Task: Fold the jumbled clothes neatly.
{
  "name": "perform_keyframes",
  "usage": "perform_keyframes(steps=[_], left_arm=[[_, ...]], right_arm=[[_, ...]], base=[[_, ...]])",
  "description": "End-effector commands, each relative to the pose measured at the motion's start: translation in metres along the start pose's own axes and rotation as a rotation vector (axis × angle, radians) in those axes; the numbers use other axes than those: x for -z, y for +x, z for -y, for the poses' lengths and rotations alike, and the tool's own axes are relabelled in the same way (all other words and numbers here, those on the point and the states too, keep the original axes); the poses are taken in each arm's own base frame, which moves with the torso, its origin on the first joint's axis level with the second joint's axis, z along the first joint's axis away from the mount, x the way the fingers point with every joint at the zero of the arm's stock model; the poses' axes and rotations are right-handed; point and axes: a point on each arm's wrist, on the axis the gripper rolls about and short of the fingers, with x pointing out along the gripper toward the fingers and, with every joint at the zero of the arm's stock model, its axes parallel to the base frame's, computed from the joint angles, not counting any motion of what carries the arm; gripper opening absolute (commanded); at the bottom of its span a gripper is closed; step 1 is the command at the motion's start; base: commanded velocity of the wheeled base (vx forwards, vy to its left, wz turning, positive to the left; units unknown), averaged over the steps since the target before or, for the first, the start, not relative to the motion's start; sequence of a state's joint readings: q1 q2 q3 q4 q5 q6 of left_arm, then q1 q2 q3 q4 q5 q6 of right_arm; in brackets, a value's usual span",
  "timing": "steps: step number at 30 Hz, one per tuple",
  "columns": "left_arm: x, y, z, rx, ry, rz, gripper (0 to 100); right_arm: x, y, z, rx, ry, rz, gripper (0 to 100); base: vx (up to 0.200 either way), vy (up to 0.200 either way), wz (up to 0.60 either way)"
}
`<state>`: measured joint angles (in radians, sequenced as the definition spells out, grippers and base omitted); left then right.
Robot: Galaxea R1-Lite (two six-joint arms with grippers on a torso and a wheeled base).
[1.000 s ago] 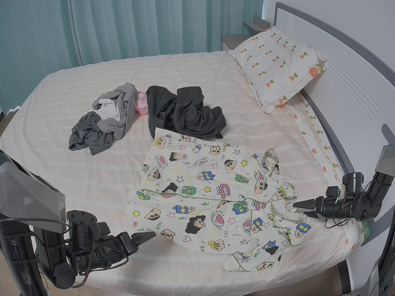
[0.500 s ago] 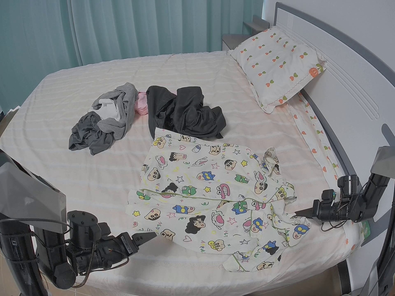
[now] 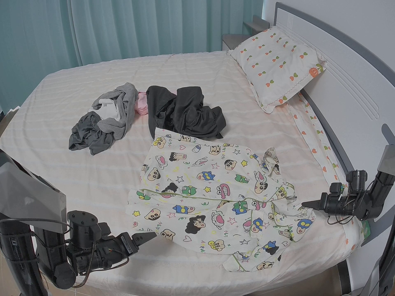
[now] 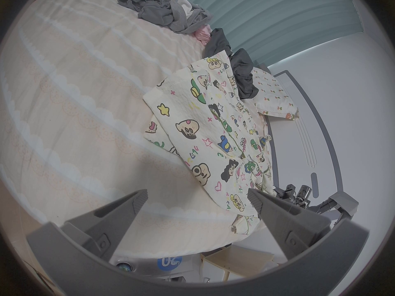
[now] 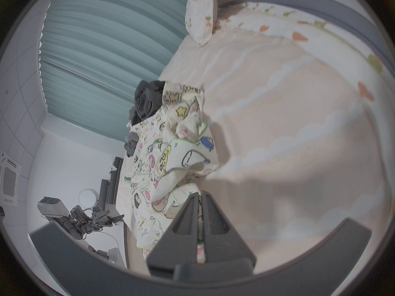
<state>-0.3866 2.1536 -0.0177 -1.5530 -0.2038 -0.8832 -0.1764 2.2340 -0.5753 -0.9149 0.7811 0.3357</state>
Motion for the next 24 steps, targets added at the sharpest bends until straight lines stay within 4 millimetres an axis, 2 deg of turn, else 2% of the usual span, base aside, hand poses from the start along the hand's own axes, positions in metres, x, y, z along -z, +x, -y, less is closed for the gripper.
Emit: perform_keyframes(steps=[1, 7, 19, 24], left_arm=[[0.002, -0.002, -0.001, -0.007, -0.002, -0.006, 100], [0.002, -0.002, -0.001, -0.007, -0.002, -0.006, 100], [0.002, -0.002, -0.002, -0.008, -0.003, -0.007, 100], [0.002, -0.002, -0.001, -0.007, -0.002, -0.006, 100]], right_arm=[[-0.009, -0.018, 0.003, 0.019, -0.021, 0.075, 0], [-0.010, -0.026, 0.011, 0.086, -0.060, 0.163, 0], [-0.001, -0.010, 0.005, 0.310, -0.098, 0.193, 0], [0.005, -0.008, 0.009, 0.479, -0.070, 0.195, 0]], base=[[0.000, 0.000, 0.00], [0.000, 0.000, 0.00], [0.000, 0.000, 0.00], [0.000, 0.000, 0.00]])
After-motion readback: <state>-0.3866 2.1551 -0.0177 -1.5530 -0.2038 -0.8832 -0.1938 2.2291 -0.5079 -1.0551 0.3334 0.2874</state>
